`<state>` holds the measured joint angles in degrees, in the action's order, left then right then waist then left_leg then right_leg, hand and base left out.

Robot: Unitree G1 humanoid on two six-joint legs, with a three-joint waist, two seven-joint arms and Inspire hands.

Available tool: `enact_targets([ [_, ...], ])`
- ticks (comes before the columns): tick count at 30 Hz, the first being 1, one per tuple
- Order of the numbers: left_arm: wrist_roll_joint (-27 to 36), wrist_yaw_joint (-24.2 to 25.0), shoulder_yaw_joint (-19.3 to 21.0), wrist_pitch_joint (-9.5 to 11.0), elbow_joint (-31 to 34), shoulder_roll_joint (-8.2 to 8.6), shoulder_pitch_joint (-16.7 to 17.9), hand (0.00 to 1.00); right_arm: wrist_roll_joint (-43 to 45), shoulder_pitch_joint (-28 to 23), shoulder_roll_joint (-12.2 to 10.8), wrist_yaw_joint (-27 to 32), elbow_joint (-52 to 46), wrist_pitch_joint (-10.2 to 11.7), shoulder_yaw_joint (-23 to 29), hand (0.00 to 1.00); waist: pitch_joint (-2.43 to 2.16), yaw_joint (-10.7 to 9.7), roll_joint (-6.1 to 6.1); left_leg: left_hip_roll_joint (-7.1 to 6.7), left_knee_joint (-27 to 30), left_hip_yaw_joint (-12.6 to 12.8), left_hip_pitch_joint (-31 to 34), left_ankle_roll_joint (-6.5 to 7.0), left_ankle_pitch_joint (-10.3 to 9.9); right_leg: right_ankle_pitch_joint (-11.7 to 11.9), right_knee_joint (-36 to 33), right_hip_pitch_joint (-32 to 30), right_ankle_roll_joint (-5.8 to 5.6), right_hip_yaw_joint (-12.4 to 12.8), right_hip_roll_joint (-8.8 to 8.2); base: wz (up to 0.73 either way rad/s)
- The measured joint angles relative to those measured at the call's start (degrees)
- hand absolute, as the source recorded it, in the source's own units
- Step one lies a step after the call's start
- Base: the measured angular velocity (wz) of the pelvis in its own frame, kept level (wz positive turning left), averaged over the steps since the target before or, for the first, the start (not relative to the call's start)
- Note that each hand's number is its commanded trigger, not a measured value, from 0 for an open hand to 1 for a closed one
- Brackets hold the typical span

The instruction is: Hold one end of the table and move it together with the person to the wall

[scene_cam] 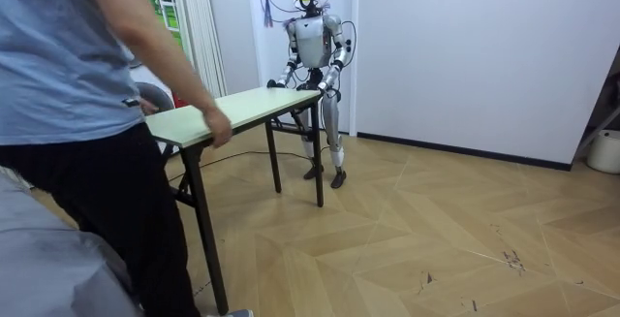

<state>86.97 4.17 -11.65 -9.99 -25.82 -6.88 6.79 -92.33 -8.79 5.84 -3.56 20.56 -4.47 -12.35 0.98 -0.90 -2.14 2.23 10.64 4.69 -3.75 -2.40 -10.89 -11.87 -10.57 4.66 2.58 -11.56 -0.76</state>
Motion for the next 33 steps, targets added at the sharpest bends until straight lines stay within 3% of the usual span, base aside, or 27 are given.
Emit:
enact_targets([
  [5, 0.00, 0.00, 0.06, 0.25, 1.16, 1.16, -0.90, 1.00, 0.23, -0.10, -0.88, 0.91, -0.04, 1.98, -0.40, 1.00, 0.06, 0.80, 0.18, -0.03, -0.03, 0.01, 0.06, 0.00, 0.00, 0.00, 0.02, -0.05, 0.00, -0.21, -0.06, 0.00],
  [16, -1.61, -0.25, 0.15, 0.79, 1.04, 1.33, -0.64, 1.00, 0.57, -0.13, -1.12, 0.95, -0.04, 1.96, -0.40, 1.00, 0.05, 0.68, 0.32, -0.08, -0.05, -0.05, 0.14, 0.00, 0.00, 0.01, 0.02, -0.14, -0.02, -0.27, -0.10, 0.00],
  [20, -2.13, -0.26, 0.15, 1.07, 1.03, 1.45, -0.63, 1.00, 0.58, -0.11, -1.07, 0.92, -0.06, 1.97, -0.43, 1.00, -0.26, 0.73, 0.22, -0.08, -0.05, -0.13, 0.49, 0.00, 0.00, 0.01, -0.16, -0.54, -0.01, -0.26, -0.11, 0.00],
  [27, -2.80, -0.25, 0.19, 1.26, 1.27, 1.94, -0.39, 1.00, 1.00, -0.17, -0.87, 0.93, -0.19, 2.02, -0.22, 1.00, -0.31, 1.13, 0.33, -0.06, -0.43, -0.09, 0.05, 0.00, 0.00, 0.01, -0.15, 0.01, -0.01, -0.19, -0.03, 0.00],
  [33, -4.08, -0.66, 0.26, 1.86, 6.84, 1.90, 2.84, 1.00, 1.89, -2.56, -0.82, 1.15, -4.88, 2.49, -0.09, 1.00, -0.14, 0.73, 0.76, -0.04, -0.45, 0.00, 0.15, 0.00, 0.00, 0.01, -0.14, -0.02, -0.01, -0.14, -0.03, 0.00],
])
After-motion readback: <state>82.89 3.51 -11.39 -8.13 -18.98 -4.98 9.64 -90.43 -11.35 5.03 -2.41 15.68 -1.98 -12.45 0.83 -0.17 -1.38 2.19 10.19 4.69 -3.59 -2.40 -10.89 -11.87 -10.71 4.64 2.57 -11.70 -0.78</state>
